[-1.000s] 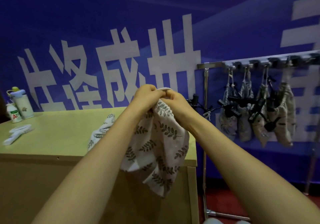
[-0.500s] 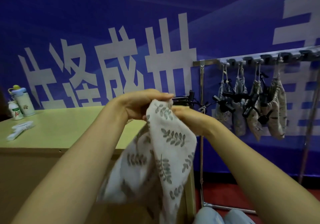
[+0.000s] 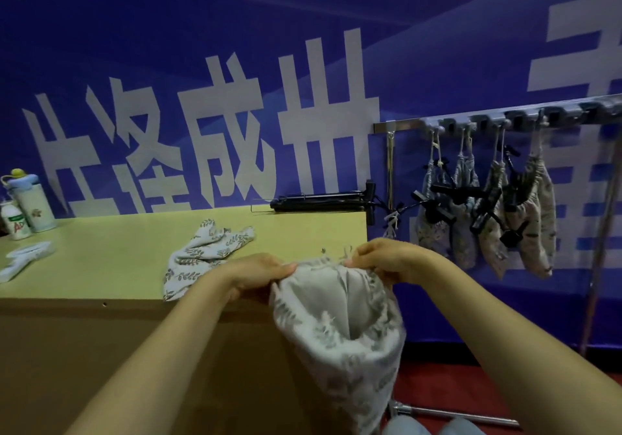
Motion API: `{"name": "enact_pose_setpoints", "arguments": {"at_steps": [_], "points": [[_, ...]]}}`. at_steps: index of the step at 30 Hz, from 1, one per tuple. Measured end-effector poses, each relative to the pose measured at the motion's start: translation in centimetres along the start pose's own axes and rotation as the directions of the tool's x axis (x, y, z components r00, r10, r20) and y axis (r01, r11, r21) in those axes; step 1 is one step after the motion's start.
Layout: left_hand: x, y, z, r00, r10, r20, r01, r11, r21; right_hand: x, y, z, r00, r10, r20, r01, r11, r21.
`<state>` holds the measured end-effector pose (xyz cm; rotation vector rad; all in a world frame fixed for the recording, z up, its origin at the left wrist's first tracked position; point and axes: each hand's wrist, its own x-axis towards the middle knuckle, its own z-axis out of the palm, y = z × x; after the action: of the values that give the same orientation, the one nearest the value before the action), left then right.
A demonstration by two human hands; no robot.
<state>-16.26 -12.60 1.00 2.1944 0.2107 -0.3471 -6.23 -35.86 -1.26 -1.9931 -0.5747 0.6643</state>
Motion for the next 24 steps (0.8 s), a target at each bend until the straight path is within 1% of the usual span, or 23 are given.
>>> {"name": "enact_pose_setpoints", "arguments": {"at_steps": [2, 3, 4, 5, 7, 10, 12, 14, 17, 19, 22, 24], "points": [[0.8, -1.4, 0.1, 0.999, -0.007, 0.051, 0.008, 0.999, -0.036, 0.0, 0.1, -0.2, 0.995, 0.04, 0.09, -0.032, 0.996, -0.087], [1.0, -2.1, 0.2, 0.997, -0.021, 0.079, 0.027, 0.997, -0.073, 0.1, 0.1, -0.1, 0.992, 0.057, 0.114, -0.044, 0.992, -0.115], [1.5, -2.6, 0.2, 0.996, -0.032, 0.089, 0.042, 0.993, -0.109, 0.5, 0.0, 0.0, 0.992, 0.069, 0.104, -0.055, 0.99, -0.133], [1.9, -3.0, 0.3, 0.997, -0.032, 0.072, 0.041, 0.99, -0.137, 0.9, -0.1, 0.2, 0.995, 0.07, 0.064, -0.059, 0.986, -0.156], [2.4, -3.1, 0.9, 1.0, -0.007, -0.007, 0.006, 0.986, -0.169, 1.6, -0.5, 0.7, 0.998, 0.045, -0.033, -0.05, 0.979, -0.197], [3.6, -2.8, 1.3, 0.991, 0.048, -0.124, -0.063, 0.991, -0.118, 3.6, -1.3, 1.4, 0.991, -0.006, -0.134, -0.04, 0.941, -0.337], [4.1, -2.7, 1.3, 0.986, 0.06, -0.153, -0.071, 0.995, -0.066, 4.5, -1.6, 2.2, 0.985, -0.037, -0.171, -0.04, 0.905, -0.423], [4.6, -2.7, 1.3, 0.982, 0.079, -0.173, -0.085, 0.996, -0.026, 5.4, -1.3, 3.0, 0.974, -0.079, -0.212, -0.031, 0.881, -0.472], [5.5, -2.9, 1.1, 0.984, 0.054, -0.169, -0.058, 0.998, -0.017, 6.2, -0.4, 3.9, 0.934, -0.182, -0.307, 0.005, 0.867, -0.499], [6.1, -3.1, 0.9, 0.985, 0.02, -0.173, -0.026, 0.999, -0.032, 6.6, 0.0, 4.1, 0.921, -0.235, -0.309, 0.069, 0.882, -0.466], [6.7, -3.2, 0.7, 0.983, -0.012, -0.185, 0.005, 0.999, -0.036, 7.0, 0.1, 4.3, 0.916, -0.245, -0.317, 0.121, 0.923, -0.365], [7.0, -3.2, 0.7, 0.984, -0.025, -0.174, 0.019, 0.999, -0.035, 7.3, 0.0, 4.3, 0.906, -0.273, -0.325, 0.129, 0.906, -0.402]]}}
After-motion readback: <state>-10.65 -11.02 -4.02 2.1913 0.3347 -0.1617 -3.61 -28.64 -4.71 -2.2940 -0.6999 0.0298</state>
